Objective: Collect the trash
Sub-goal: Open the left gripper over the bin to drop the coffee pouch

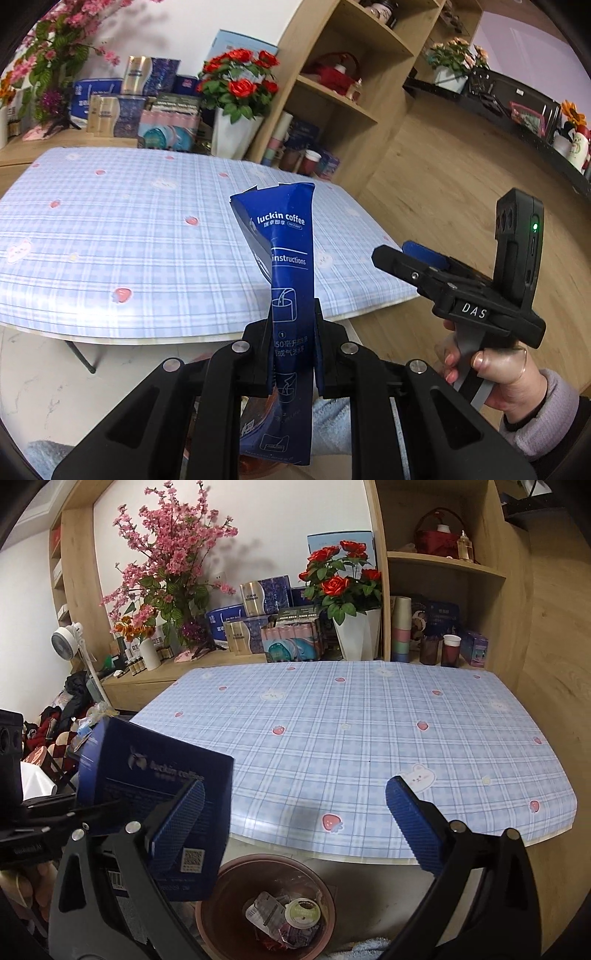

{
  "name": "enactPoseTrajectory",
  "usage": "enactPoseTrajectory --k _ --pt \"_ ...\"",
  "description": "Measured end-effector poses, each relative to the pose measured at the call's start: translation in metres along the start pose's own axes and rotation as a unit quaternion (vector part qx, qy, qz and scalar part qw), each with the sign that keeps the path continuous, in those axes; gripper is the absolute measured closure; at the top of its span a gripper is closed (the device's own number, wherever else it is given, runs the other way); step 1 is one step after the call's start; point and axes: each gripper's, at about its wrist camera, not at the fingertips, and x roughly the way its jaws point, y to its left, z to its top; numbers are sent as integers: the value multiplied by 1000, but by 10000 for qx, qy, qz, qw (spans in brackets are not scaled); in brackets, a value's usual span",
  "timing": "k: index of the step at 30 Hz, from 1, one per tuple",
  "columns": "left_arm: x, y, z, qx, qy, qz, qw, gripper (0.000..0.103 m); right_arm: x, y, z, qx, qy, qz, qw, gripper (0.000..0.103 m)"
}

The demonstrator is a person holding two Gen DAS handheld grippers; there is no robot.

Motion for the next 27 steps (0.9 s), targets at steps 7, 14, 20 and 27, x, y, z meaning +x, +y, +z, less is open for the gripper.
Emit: enactPoseTrajectory --k 7,14,20,27 --pt "15 1 -11 228 161 487 9984 39 3 -5 -9 59 94 -92 9999 6" --pt "-4 2 -3 530 -184 1634 9850 6 3 -5 -16 112 166 -328 9993 6" --pt "-25 0 11 694 -382 2083 9749 6 -10 0 -8 70 94 -440 9990 6" --pt "-62 -11 30 725 -766 2069 9727 6 -36 5 8 46 -13 -472 9989 6"
